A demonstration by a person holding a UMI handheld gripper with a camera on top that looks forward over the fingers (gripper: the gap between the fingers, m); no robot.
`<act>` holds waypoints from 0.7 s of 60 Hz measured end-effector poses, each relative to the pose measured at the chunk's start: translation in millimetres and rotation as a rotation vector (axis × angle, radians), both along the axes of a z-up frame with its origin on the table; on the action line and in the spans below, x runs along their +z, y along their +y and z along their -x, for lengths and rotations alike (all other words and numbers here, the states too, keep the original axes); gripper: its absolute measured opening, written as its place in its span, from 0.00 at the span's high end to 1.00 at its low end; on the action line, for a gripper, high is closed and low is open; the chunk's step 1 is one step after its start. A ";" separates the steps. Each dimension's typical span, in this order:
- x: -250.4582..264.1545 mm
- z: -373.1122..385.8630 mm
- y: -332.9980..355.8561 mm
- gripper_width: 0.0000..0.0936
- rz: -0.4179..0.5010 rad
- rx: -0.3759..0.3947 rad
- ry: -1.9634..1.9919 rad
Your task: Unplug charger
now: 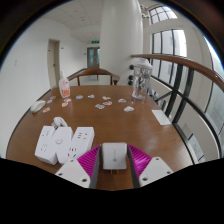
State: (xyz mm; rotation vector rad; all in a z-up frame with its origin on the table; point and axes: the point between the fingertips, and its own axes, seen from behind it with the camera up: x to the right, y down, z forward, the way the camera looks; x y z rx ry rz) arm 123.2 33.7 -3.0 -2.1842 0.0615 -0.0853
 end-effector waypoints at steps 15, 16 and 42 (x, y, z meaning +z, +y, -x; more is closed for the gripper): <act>18.7 -4.8 -21.6 0.11 -0.067 -0.003 -0.022; 21.1 -3.8 -25.4 0.11 -0.073 -0.001 -0.019; 74.2 24.9 -145.4 0.11 -0.231 0.057 -0.004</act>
